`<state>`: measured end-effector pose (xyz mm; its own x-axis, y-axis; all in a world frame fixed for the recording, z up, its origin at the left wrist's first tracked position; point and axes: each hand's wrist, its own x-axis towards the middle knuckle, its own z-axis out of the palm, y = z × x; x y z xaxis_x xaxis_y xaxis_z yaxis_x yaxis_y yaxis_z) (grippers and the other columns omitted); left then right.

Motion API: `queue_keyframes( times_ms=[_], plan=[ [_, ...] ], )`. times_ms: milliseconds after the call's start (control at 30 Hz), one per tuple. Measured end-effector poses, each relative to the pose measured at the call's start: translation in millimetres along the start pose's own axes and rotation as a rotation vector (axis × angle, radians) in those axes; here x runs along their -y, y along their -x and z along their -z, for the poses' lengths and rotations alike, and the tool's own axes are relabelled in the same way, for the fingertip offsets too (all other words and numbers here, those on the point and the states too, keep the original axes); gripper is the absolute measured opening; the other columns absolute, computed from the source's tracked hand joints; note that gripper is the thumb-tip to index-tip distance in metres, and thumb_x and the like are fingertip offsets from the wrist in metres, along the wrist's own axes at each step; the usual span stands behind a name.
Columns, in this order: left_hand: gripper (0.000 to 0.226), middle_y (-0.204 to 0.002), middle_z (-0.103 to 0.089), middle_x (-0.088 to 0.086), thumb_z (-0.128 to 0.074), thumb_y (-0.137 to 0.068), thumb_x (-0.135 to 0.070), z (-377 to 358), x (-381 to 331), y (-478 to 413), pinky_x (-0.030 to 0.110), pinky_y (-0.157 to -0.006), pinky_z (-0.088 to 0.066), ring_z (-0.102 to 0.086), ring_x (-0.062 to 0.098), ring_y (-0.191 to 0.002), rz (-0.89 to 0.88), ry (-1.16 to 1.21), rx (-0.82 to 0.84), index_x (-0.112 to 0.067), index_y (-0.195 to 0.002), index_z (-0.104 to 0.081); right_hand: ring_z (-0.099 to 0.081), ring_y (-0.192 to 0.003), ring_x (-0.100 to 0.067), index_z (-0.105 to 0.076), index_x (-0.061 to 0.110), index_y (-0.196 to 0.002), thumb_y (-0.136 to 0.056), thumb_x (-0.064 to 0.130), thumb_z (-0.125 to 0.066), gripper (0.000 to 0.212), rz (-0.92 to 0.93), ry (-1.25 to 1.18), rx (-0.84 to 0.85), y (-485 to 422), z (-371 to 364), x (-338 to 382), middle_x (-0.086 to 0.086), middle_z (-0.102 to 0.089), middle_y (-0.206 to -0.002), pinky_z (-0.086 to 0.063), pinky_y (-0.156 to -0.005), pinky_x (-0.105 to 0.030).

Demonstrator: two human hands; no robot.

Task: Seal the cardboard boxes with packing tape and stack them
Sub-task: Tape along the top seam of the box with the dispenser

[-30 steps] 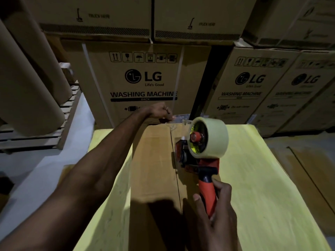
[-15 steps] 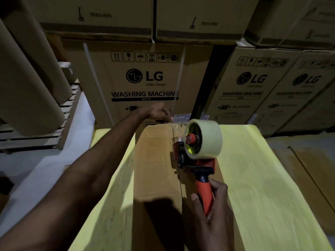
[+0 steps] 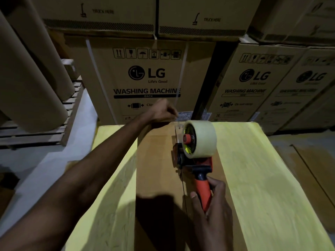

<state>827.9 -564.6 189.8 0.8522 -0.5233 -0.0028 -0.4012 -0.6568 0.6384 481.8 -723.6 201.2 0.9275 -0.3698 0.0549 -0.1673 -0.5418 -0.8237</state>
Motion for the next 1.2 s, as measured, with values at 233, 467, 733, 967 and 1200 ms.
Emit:
queue_keyframes(
  times_ms=[233,467,733,967,1200],
  plan=[
    [0.025,-0.121,-0.075,-0.001,-0.062,-0.102,-0.024,-11,-14,16,0.033,-0.098,-0.054,-0.068,0.002,-0.096,-0.076,-0.141,0.032,-0.013,-0.122,-0.073,-0.053,-0.082,0.006,-0.037,0.045,-0.116,-0.094,0.033,-0.067,0.040,0.035,0.044,0.026,-3,9,6,0.024,-0.054,-0.094,-0.037,-0.064,-0.015],
    [0.020,-0.110,-0.077,-0.007,-0.064,-0.100,-0.033,-42,-21,41,0.041,-0.090,-0.059,-0.067,0.002,-0.092,-0.012,-0.066,-0.164,-0.025,-0.114,-0.077,-0.055,-0.082,-0.011,-0.025,0.054,-0.111,-0.095,0.032,-0.067,0.050,0.023,0.148,0.069,-1,9,10,0.013,-0.056,-0.101,-0.041,-0.069,-0.030],
    [0.024,-0.077,-0.068,-0.018,-0.064,-0.097,-0.049,-57,-30,41,0.033,-0.076,-0.058,-0.065,-0.001,-0.071,0.074,-0.063,-0.278,-0.029,-0.090,-0.076,-0.051,-0.094,-0.010,-0.029,0.048,-0.121,-0.097,0.028,-0.066,0.048,0.020,0.138,0.075,0,9,8,0.017,-0.049,-0.109,-0.041,-0.078,-0.030],
    [0.030,-0.067,-0.068,-0.007,-0.062,-0.093,-0.048,-66,-7,40,0.038,-0.065,-0.061,-0.066,0.014,-0.061,0.228,-0.087,-0.325,-0.024,-0.078,-0.072,-0.049,-0.093,-0.009,-0.038,0.030,-0.130,-0.098,0.029,-0.065,0.042,0.008,0.220,0.123,-20,5,16,0.011,-0.053,-0.110,-0.038,-0.077,-0.026],
    [0.040,-0.061,-0.056,-0.008,-0.068,-0.098,-0.037,-61,-13,51,0.027,-0.054,-0.037,-0.056,0.014,-0.057,0.213,-0.167,-0.288,-0.030,-0.063,-0.050,-0.061,-0.104,-0.019,-0.034,0.025,-0.139,-0.104,0.037,-0.052,0.040,0.115,0.372,0.197,-19,7,23,0.002,-0.063,-0.120,-0.037,-0.079,-0.030]
  ],
)
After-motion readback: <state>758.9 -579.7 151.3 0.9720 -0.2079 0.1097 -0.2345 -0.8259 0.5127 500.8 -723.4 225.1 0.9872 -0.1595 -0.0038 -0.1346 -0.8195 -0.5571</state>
